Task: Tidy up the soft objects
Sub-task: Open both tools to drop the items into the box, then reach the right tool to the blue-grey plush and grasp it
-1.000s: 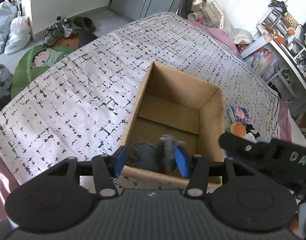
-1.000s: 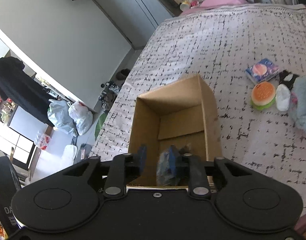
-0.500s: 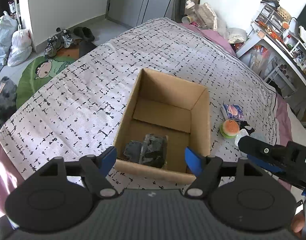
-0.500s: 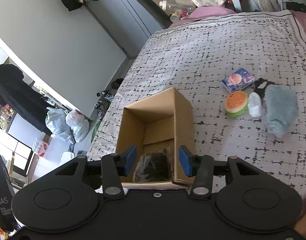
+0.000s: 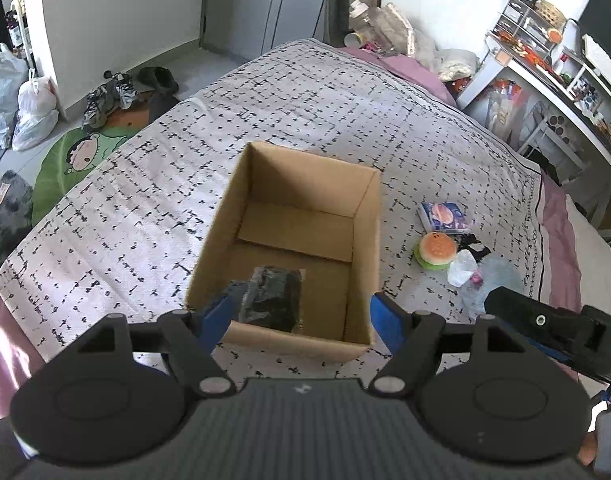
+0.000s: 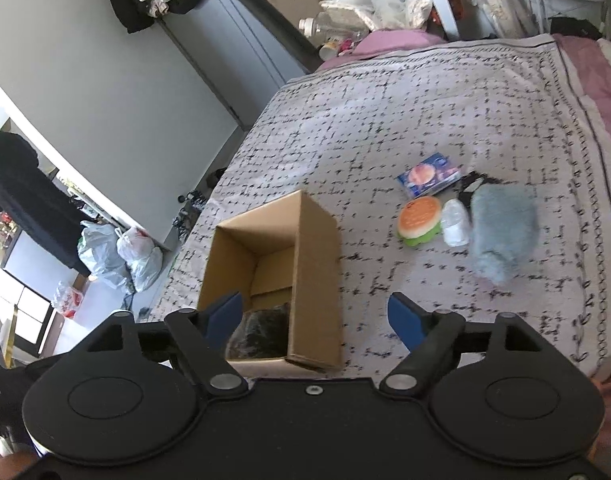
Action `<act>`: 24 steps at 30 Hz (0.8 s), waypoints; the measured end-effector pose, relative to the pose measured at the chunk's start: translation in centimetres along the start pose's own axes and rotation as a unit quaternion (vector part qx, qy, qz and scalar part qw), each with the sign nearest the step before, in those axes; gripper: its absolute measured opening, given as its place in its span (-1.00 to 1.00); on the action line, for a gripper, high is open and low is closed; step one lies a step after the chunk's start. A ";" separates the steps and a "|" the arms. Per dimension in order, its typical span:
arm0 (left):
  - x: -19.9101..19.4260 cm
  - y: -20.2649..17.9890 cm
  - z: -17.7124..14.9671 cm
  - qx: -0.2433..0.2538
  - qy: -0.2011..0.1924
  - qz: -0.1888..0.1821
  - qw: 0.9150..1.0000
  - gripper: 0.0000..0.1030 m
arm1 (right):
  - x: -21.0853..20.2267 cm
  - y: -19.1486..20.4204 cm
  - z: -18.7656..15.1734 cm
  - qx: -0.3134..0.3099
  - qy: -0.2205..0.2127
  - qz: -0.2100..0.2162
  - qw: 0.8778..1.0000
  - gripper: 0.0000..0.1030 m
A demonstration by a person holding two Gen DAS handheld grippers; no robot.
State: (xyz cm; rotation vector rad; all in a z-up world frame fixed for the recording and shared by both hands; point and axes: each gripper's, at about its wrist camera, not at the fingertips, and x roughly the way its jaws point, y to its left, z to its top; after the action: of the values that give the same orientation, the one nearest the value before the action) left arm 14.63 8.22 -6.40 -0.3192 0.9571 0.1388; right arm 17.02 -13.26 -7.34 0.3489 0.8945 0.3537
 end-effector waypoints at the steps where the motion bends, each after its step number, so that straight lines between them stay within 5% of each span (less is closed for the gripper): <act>1: 0.0 -0.4 0.0 0.002 0.000 0.000 1.000 0.45 | -0.2 -0.4 0.1 0.000 -0.001 -0.001 1.000 0.54; 14: 0.7 -4.3 -0.4 0.016 0.004 -0.002 1.000 0.48 | -1.6 -5.3 1.2 0.022 -0.014 -0.007 1.000 0.53; 24: 1.4 -6.9 -0.2 0.022 0.001 -0.003 1.000 0.48 | -1.4 -8.4 3.4 0.036 -0.020 0.004 0.999 0.12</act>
State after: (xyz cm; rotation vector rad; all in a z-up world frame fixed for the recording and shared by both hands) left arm 17.10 1.58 -6.25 -0.2825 0.9602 0.1115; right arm 20.22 -21.76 -8.10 0.4241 0.8674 0.3210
